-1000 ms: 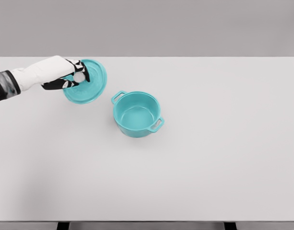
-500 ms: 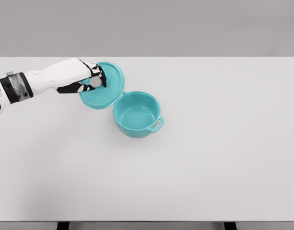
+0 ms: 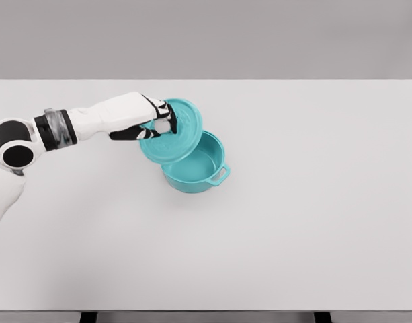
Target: Cover the pot with left arm
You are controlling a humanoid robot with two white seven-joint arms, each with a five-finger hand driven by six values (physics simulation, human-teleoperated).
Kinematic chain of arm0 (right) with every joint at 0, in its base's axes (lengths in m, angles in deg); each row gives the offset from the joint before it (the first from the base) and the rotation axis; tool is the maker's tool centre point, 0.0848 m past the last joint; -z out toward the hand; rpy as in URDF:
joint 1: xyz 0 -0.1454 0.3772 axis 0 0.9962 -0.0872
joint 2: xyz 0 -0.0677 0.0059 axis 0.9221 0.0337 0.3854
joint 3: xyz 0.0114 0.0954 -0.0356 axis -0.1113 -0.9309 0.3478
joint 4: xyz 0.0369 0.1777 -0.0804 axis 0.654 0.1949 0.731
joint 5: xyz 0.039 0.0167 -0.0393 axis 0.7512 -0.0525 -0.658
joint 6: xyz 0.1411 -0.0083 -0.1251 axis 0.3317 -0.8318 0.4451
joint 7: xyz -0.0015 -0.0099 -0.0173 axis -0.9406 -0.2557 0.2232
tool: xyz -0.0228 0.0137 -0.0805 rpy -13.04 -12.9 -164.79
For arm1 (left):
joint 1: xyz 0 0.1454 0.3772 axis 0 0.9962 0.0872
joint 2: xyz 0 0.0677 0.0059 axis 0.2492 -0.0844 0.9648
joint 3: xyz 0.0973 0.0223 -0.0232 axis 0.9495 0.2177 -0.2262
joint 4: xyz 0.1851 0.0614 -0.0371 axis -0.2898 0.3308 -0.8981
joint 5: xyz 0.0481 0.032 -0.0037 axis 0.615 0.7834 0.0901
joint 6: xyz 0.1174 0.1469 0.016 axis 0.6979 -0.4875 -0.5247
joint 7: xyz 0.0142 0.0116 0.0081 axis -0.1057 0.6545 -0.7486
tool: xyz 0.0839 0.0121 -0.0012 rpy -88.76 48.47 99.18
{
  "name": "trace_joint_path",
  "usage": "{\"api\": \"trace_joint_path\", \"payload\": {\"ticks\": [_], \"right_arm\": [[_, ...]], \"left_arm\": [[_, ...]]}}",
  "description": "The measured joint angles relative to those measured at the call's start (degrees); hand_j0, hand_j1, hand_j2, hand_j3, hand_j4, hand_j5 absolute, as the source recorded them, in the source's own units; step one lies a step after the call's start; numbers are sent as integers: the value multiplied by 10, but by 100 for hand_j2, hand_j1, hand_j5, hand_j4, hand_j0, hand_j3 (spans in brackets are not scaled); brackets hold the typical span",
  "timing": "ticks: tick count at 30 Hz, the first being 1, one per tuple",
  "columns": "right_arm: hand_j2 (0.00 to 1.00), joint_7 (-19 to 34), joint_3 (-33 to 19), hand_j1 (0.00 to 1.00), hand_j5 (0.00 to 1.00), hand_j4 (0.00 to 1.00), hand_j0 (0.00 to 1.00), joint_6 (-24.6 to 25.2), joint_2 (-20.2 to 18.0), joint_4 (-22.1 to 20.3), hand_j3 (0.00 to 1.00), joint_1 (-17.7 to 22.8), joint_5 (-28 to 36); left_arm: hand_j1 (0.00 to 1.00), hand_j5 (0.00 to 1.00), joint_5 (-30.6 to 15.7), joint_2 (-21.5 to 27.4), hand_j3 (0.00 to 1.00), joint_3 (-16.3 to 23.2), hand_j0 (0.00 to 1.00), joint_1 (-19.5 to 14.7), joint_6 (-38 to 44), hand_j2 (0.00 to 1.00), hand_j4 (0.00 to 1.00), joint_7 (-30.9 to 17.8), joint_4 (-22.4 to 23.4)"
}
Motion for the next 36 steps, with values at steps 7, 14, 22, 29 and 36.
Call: {"api": "trace_joint_path", "payload": {"ticks": [7,14,22,29,36], "right_arm": [[100,0,0,100,100,100,100,0,0,0,100,0,0],[100,0,0,100,100,100,100,0,0,0,100,-1,0],[100,0,0,100,100,100,100,0,0,0,100,0,0],[100,0,0,100,100,100,100,0,0,0,100,0,0],[100,0,0,100,100,100,100,0,0,0,100,0,0]], "left_arm": [[40,40,3,-18,40,20,40,-3,0,40,40,0,8],[40,40,13,-42,40,28,40,-4,0,40,40,1,27],[40,40,17,-59,40,31,40,-3,4,40,40,6,42],[42,42,14,-69,42,32,42,-2,7,42,42,9,60],[44,44,8,-71,44,29,44,8,11,44,44,18,67]]}}
